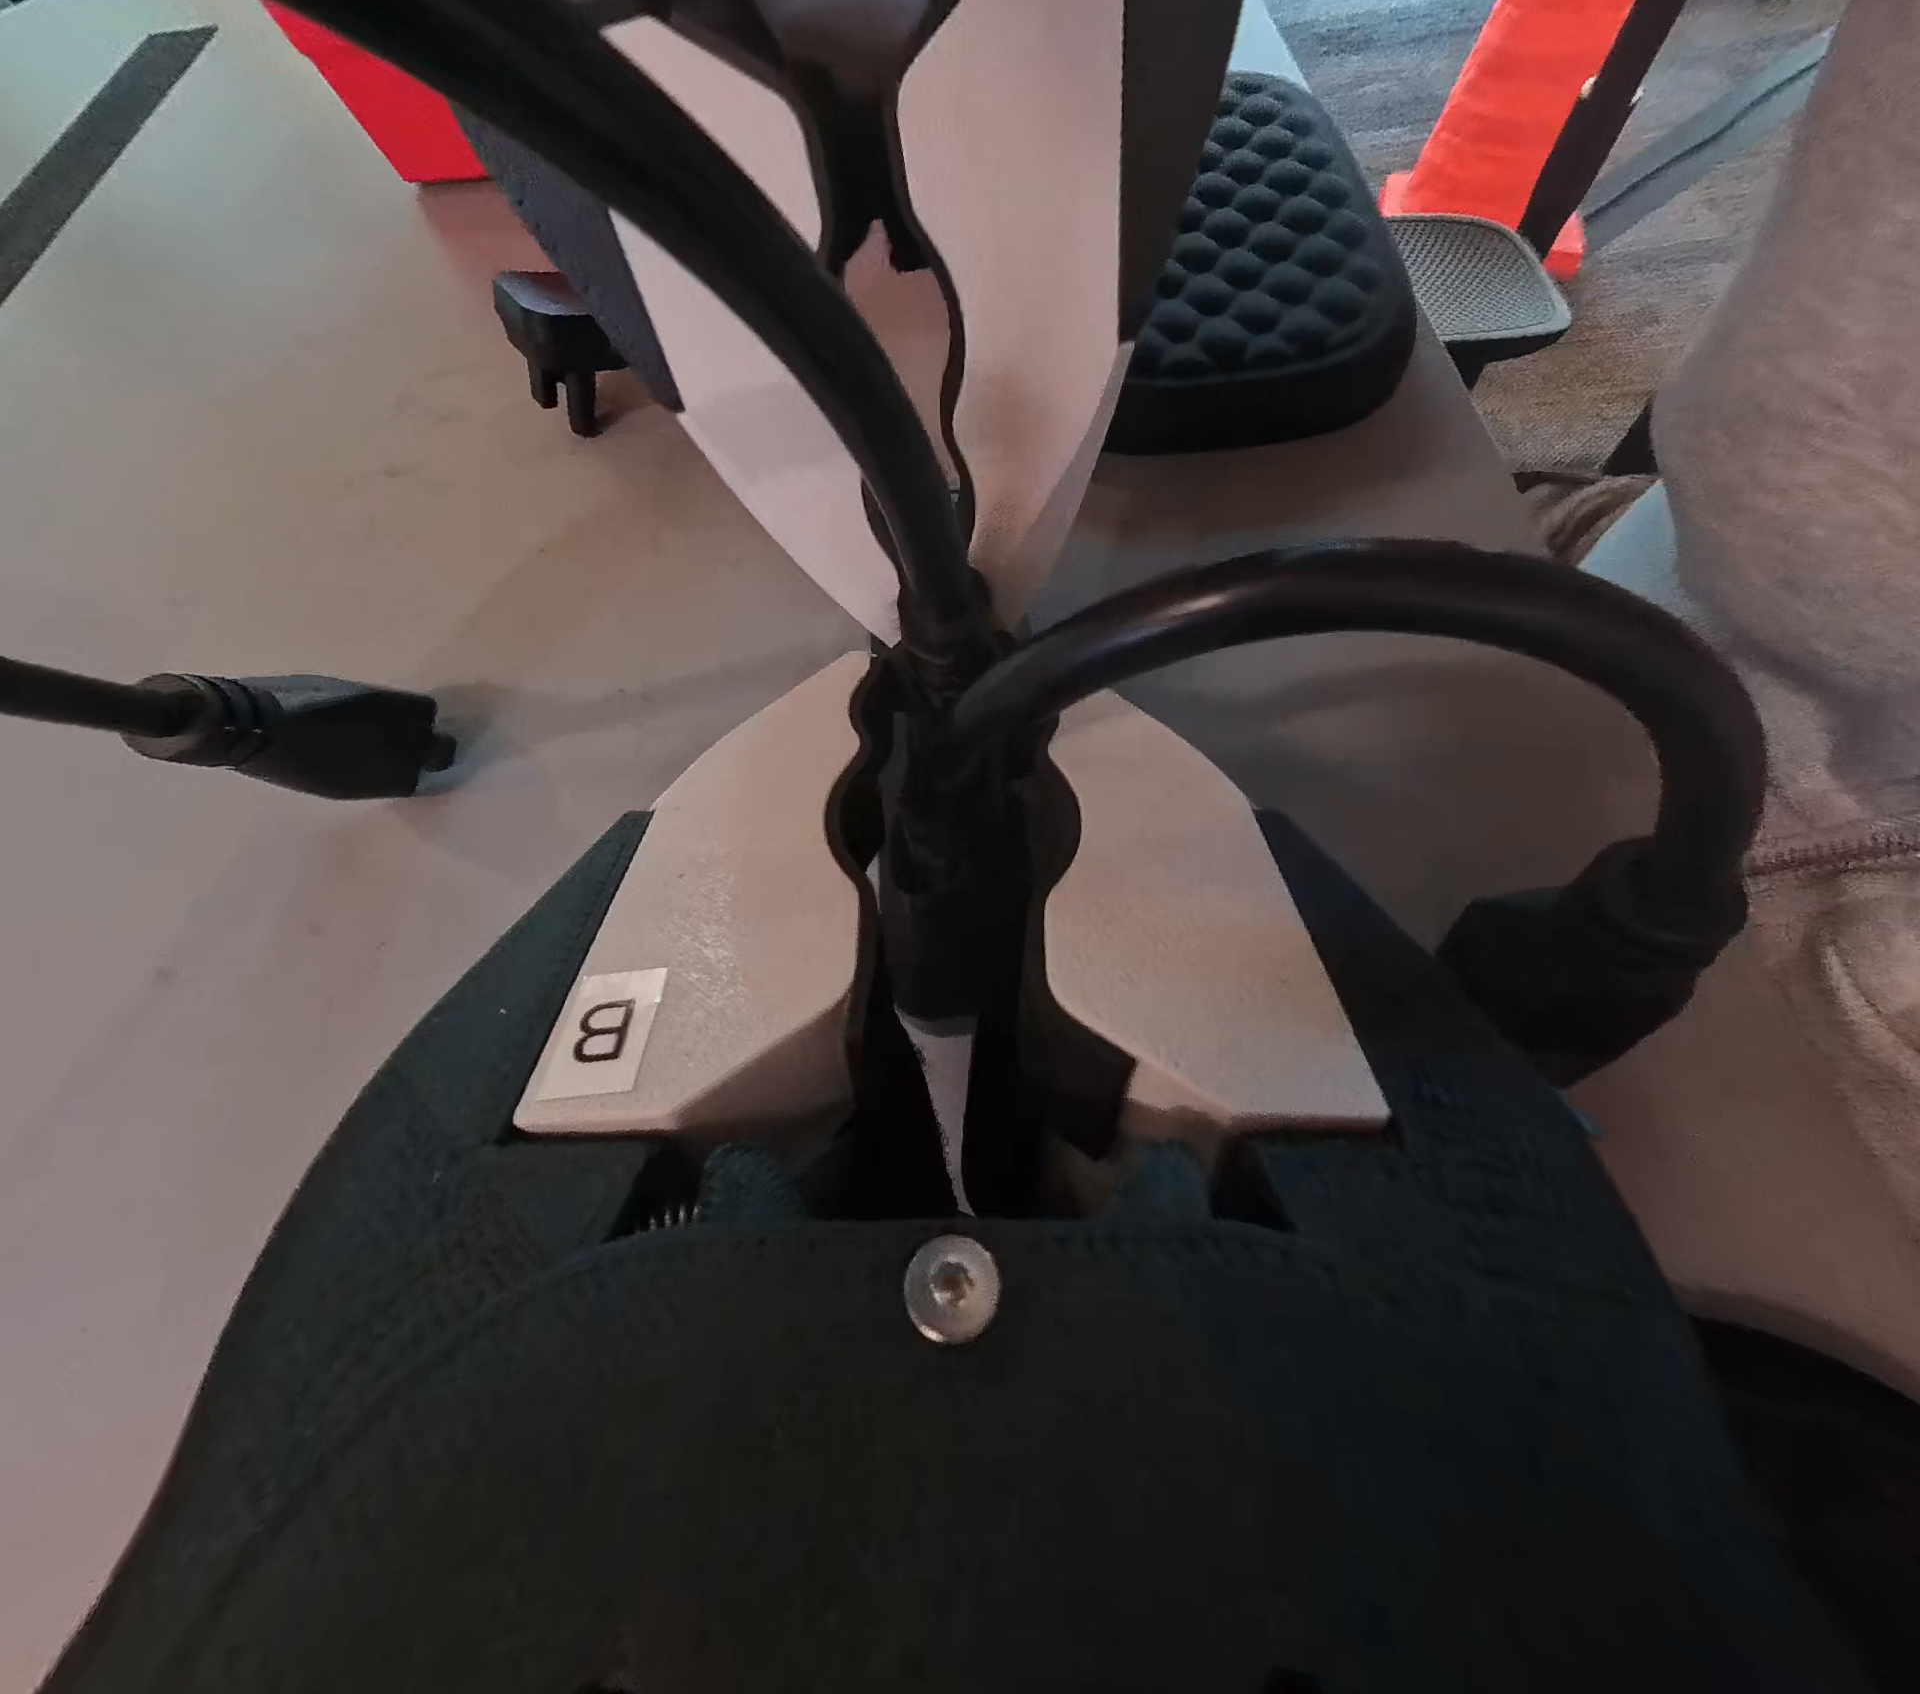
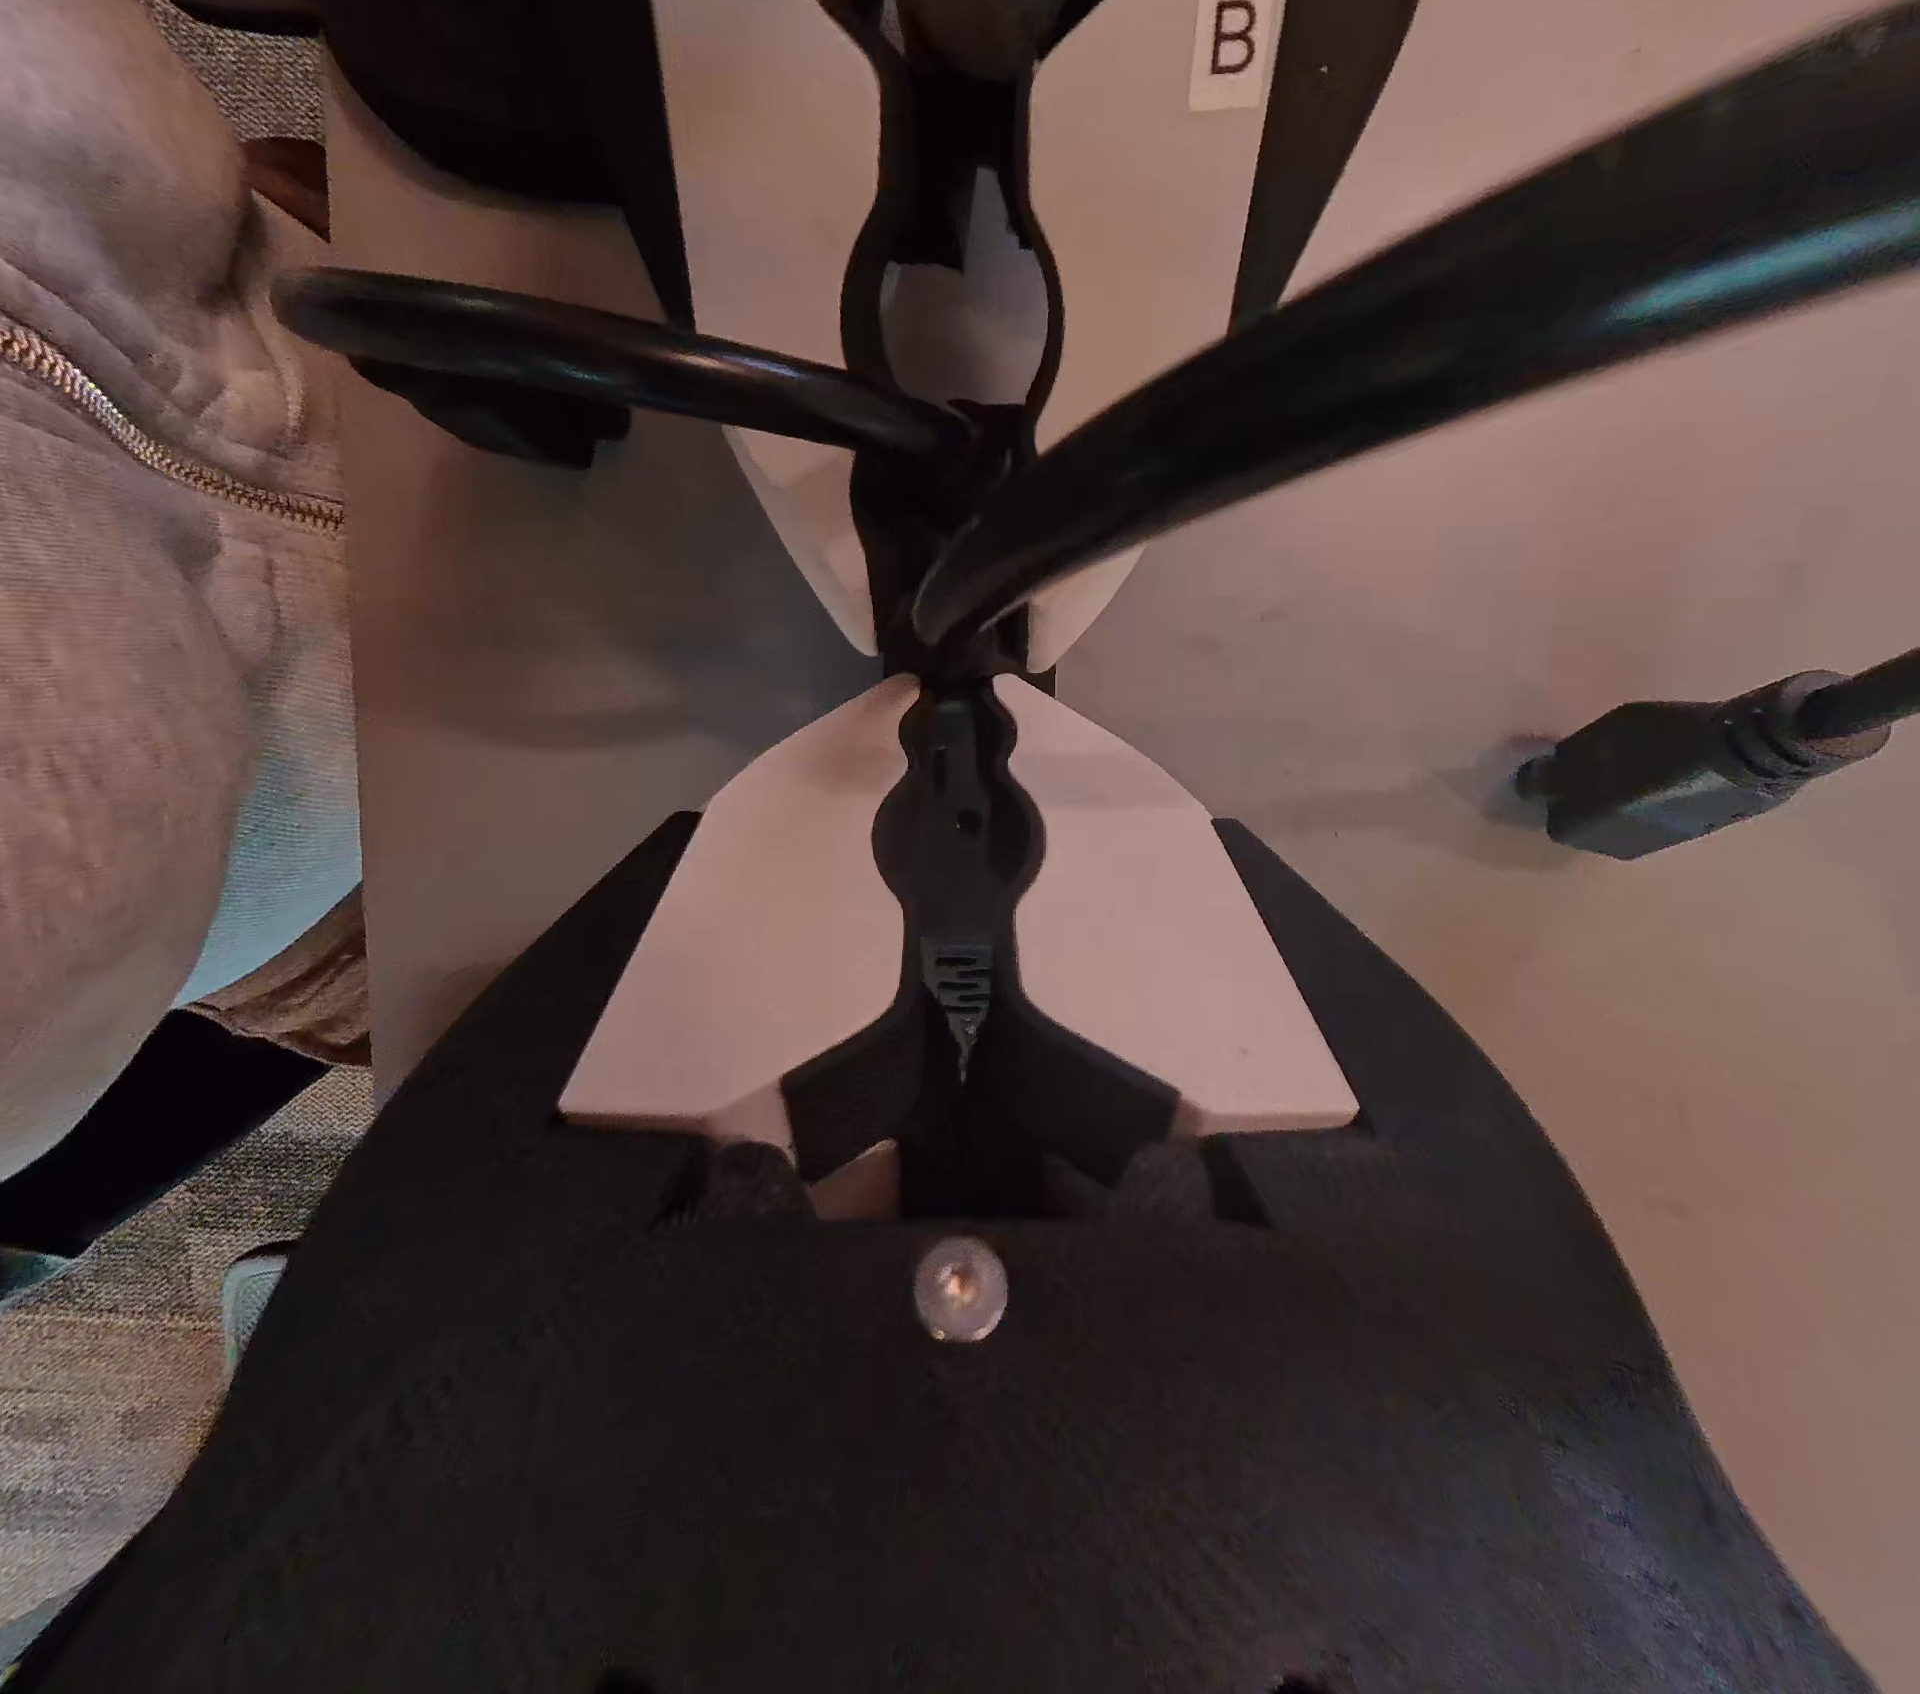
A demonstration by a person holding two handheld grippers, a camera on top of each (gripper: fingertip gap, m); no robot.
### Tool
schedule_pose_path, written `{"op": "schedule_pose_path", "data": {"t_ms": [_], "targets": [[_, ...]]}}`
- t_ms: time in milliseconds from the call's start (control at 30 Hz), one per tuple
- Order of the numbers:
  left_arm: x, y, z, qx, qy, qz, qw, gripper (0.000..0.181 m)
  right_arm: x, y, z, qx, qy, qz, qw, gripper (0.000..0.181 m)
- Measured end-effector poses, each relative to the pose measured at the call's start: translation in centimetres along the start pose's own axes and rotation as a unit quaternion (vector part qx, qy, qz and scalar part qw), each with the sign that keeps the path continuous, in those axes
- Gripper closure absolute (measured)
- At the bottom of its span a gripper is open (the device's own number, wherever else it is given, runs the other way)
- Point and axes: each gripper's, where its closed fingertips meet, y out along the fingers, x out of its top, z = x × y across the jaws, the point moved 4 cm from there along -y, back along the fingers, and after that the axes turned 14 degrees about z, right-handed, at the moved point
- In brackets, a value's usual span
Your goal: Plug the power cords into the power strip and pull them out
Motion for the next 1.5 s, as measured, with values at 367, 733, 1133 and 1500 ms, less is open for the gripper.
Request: {"op": "schedule_pose_path", "data": {"t_ms": [367,733,1133,1500], "targets": [[-1.2,1.4,-0.2,-0.022,-0.009,0.058,0.998,0.134,1.2,0.5,1.0,-0.039,0.007,-0.020,0.999,0.173],[-3.7,-3.6,-1.8,0.047,-0.165,0.059,0.983,0.036,-0.7,0.4,1.1,-0.099,0.037,-0.174,0.979,0.140],[-3.6,-6.8,-2.5,0.165,-0.190,-0.007,0.968,0.074,-2.8,0.2,-0.7,-0.121,0.085,-0.348,0.926,0.086],[-0.8,-5.9,-1.4,0.117,-0.096,-0.078,0.985,0.118,-1.7,0.7,1.6,-0.062,0.022,-0.353,0.933,0.137]]}}
